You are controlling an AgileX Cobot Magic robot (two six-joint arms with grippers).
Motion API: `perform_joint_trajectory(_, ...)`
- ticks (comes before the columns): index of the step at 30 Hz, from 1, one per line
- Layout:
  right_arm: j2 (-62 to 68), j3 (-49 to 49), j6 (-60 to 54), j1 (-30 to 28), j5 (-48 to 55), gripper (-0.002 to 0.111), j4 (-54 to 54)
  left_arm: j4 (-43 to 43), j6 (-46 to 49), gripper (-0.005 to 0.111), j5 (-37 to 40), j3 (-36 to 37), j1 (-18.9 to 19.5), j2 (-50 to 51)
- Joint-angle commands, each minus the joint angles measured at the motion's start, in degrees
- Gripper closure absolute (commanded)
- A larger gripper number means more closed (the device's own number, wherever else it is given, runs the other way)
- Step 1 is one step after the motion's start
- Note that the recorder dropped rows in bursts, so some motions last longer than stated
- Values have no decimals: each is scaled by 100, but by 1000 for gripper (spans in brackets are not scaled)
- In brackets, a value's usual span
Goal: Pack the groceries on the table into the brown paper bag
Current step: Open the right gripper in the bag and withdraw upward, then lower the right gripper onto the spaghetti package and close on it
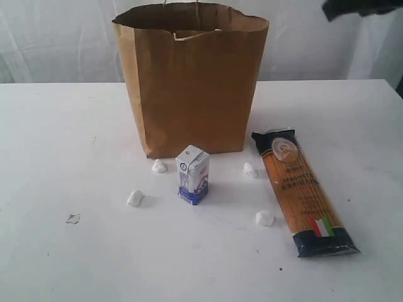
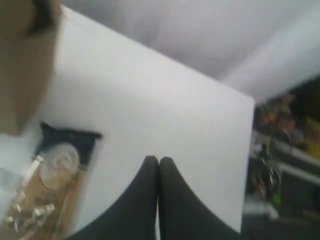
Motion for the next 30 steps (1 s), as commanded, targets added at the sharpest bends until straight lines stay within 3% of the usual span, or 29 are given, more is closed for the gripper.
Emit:
perform_joint_trajectory(1, 289, 39, 489, -338, 968, 108, -387, 99, 487, 107, -1081, 187, 17, -530)
perform_joint_trajectory(4, 660, 321, 479, -443, 955, 108, -202, 112, 487, 107, -2286, 433, 17, -708)
perform_joint_trajectory(6, 930, 532, 463, -443, 852, 108, -84, 229, 428, 107, -2622, 610, 17, -781)
perform_joint_trajectory(10, 1487, 782, 374, -443, 376, 106, 369, 931, 10, 107, -2405, 979, 17, -852)
perform_joint_trajectory(15, 2041, 787, 486, -433, 224, 94, 753, 1136, -400, 107, -2493, 1342, 17, -852)
perform_joint_trajectory(26, 2263, 787, 388, -433, -311, 94, 720, 1306, -486, 107, -2984, 1817, 17, -852)
perform_joint_trajectory(30, 2302, 787, -176, -433, -427, 94, 851, 1272, -486, 107, -2947, 1799, 17, -868)
